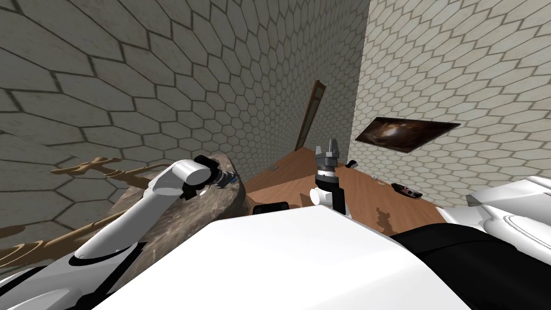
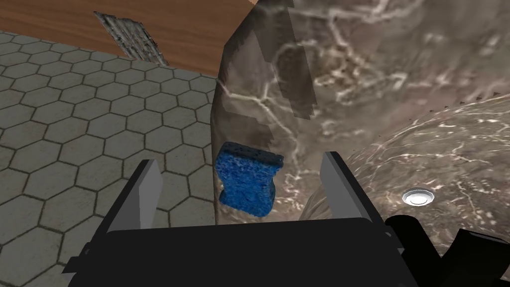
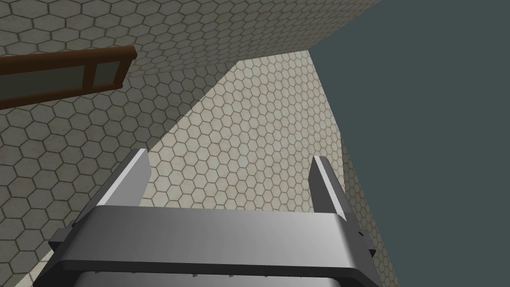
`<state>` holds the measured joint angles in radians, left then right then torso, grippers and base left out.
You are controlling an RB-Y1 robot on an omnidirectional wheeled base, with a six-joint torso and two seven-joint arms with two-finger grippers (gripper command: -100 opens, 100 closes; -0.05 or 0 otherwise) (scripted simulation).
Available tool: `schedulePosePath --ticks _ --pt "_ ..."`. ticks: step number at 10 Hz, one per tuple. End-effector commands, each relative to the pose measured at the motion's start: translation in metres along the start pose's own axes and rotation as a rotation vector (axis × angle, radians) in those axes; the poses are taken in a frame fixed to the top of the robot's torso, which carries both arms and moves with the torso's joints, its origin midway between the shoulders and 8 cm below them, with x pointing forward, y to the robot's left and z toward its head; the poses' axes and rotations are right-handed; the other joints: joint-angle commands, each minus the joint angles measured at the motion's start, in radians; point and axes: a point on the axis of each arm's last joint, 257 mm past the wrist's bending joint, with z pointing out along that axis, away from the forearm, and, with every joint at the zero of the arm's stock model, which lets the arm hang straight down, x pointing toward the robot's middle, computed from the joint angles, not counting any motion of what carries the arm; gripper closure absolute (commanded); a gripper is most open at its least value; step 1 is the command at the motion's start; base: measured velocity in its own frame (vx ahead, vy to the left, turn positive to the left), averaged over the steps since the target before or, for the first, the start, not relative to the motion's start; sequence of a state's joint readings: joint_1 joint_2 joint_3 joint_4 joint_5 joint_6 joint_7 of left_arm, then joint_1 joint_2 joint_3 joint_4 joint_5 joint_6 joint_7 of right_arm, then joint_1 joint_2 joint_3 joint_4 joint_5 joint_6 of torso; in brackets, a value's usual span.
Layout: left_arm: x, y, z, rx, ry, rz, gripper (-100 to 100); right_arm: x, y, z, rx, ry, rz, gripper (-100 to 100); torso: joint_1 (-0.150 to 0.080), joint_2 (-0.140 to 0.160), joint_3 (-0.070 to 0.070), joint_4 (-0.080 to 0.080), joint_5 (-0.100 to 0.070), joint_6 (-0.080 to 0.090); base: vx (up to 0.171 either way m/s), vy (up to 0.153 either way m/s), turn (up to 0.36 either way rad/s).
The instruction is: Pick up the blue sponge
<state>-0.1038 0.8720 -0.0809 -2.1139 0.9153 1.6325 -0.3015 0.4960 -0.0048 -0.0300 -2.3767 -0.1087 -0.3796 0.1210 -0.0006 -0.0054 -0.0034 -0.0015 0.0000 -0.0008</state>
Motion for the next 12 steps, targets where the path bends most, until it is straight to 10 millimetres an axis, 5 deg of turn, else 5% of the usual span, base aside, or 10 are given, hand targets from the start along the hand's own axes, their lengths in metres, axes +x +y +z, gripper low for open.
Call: schedulePosePath --ticks 1,6,9,10,11,12 --pt "-0.001 0.018 -0.002 -0.067 0.017 0.01 -100 0.0 0.0 0.0 0.0 0.0 0.0 0 0.0 0.0 0.0 0.0 0.0 0.0 0.068 -0.023 -0.056" --pt "-0.005 0.062 -0.014 -0.227 0.054 0.03 -100 0.0 0.0 0.0 0.0 0.0 0.0 0 -0.001 0.0 0.0 0.0 0.0 0.0 0.096 -0.013 -0.057" --pt "-0.007 0.07 -0.018 -0.257 0.06 0.033 -100 0.0 0.0 0.0 0.0 0.0 0.0 0 -0.001 0.0 0.0 0.0 0.0 0.0 0.069 -0.01 -0.026" --pt "-0.007 0.071 -0.018 -0.261 0.061 0.033 0 0.0 0.0 0.0 0.0 0.0 0.0 0 -0.001 0.003 0.001 0.0 0.0 0.0 0.007 -0.001 0.001" --pt "-0.006 0.079 -0.017 -0.26 0.061 0.016 -100 0.0 0.0 0.0 0.0 0.0 0.0 0 0.0 0.005 0.003 0.001 0.0 0.0 0.001 -0.007 -0.127" --pt "-0.006 0.087 -0.016 -0.26 0.061 -0.001 -100 0.0 0.0 0.0 0.0 0.0 0.0 0 -0.001 0.006 0.003 0.001 0.0 0.0 -0.007 -0.011 -0.165"
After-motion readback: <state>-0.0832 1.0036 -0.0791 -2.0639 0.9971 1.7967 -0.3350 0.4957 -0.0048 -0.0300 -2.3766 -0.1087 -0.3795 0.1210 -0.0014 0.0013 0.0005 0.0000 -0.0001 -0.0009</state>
